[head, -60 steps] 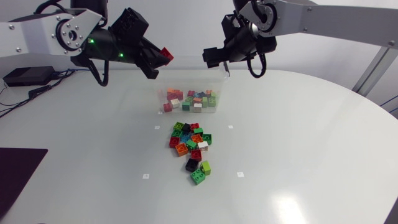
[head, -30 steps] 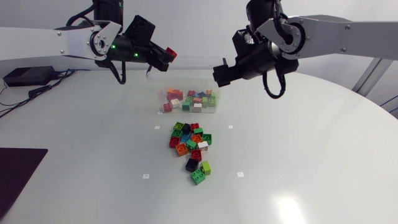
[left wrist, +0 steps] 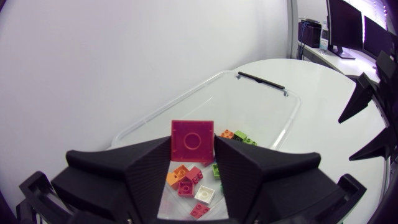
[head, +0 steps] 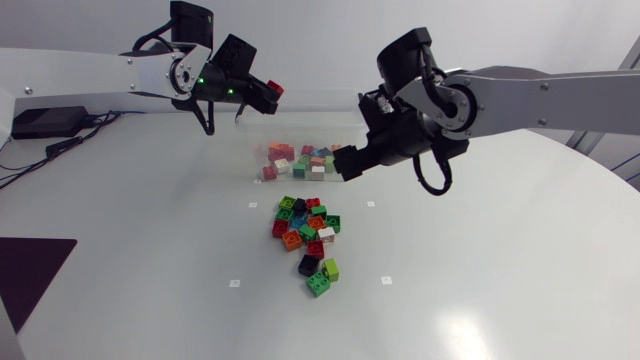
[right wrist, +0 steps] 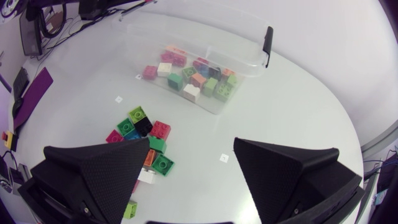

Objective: Place the duplo bricks in the container

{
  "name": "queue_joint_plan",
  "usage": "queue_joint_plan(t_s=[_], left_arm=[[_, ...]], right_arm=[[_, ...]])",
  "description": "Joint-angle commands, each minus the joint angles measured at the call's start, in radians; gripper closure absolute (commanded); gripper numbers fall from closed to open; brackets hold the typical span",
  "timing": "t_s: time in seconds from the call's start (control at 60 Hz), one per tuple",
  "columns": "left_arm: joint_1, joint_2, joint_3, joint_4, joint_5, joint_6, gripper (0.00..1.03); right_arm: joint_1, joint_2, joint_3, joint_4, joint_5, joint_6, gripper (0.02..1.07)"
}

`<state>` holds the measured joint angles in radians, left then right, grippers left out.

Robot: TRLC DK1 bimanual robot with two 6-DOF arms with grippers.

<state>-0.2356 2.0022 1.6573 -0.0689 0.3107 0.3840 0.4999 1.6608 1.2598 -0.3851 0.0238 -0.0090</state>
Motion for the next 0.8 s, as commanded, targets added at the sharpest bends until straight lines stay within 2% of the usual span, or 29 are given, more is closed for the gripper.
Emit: queue_joint_plan(t_s=[0.0, 0.067, 0.4, 0.783], left_arm=[[0.001, 0.018, 0.036, 0.009, -0.015, -0.03, 0.18], [0.002, -0.003, 0.024, 0.007, -0.027, -0.031, 0.07], [0.019, -0.137, -0.065, 0.02, -0.025, -0.046, 0.05], [0.036, -0.368, -0.272, 0.06, -0.027, -0.037, 0.05]], right_arm=[[0.02, 0.013, -0.023, 0.005, 0.008, -0.011, 0.1], [0.032, 0.045, -0.007, -0.024, 0.027, 0.003, 0.1], [0.06, 0.235, 0.115, -0.184, 0.038, 0.113, 0.1], [0.066, 0.39, 0.233, -0.278, 0.036, 0.179, 0.1]])
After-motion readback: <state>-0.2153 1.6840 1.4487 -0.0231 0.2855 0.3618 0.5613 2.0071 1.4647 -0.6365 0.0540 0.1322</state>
